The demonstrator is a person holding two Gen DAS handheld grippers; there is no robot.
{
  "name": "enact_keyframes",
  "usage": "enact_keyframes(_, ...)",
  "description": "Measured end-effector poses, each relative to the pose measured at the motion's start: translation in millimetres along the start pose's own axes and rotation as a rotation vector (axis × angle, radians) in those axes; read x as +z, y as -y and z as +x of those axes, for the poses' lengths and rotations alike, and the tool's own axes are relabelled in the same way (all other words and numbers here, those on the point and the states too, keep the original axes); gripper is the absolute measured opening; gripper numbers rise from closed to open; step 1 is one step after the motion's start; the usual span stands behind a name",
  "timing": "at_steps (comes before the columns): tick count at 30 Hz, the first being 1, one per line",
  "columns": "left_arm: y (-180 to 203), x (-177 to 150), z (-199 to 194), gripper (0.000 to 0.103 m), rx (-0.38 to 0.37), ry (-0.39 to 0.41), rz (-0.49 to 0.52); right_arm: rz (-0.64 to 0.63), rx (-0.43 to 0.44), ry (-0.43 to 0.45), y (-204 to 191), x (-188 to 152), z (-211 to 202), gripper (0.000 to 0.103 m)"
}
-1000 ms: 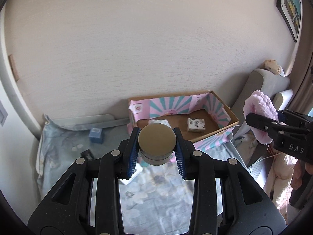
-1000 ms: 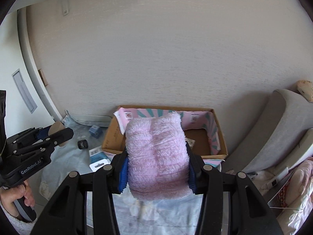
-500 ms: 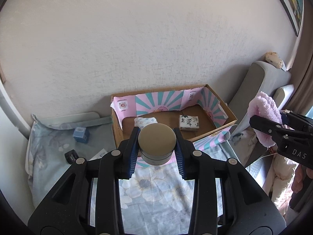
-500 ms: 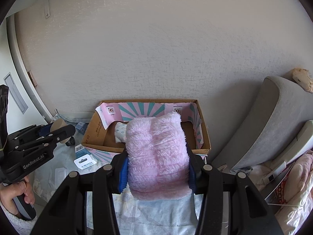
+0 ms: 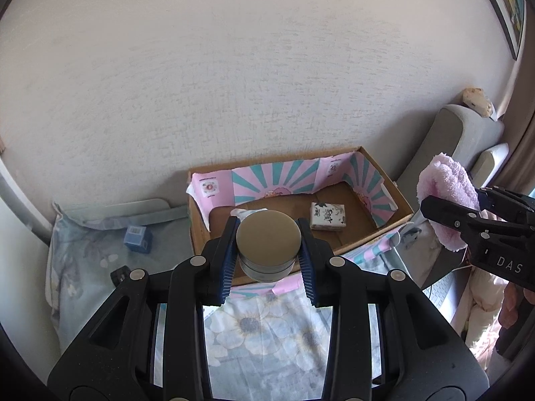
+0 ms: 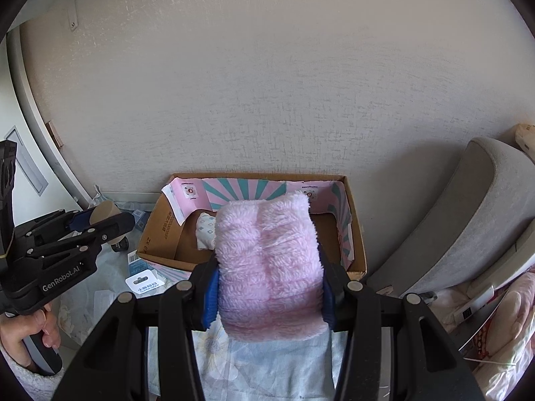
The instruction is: Organize objects
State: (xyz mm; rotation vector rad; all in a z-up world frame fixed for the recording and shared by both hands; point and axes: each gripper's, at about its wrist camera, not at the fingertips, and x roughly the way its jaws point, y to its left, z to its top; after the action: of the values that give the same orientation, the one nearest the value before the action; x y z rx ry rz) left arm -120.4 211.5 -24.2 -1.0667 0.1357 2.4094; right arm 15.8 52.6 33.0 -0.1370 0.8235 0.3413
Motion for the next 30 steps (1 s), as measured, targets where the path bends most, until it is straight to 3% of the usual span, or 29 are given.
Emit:
enact_keyframes(3, 0, 8, 9, 0.030, -0.004, -0.013, -0.010, -0.010, 0.000, -0.009, 1, 8, 5, 0.044)
enact_keyframes(4, 0, 10, 13, 0.030, -0.007, -0.022, -0.013, -0.245, 0.185, -0.018, 2, 11, 8, 0.044)
enact_keyframes(18, 11, 52, 93, 0.030, -0.012, -0.174, -0.029, -0.279, 0.189, -0.156, 2, 60, 81, 0.044)
enact_keyframes(30, 28, 47, 177, 0.030, -0.038, -0.338, -0.004, -0.252, 0.209, -0.370, 0, 56, 178, 0.044)
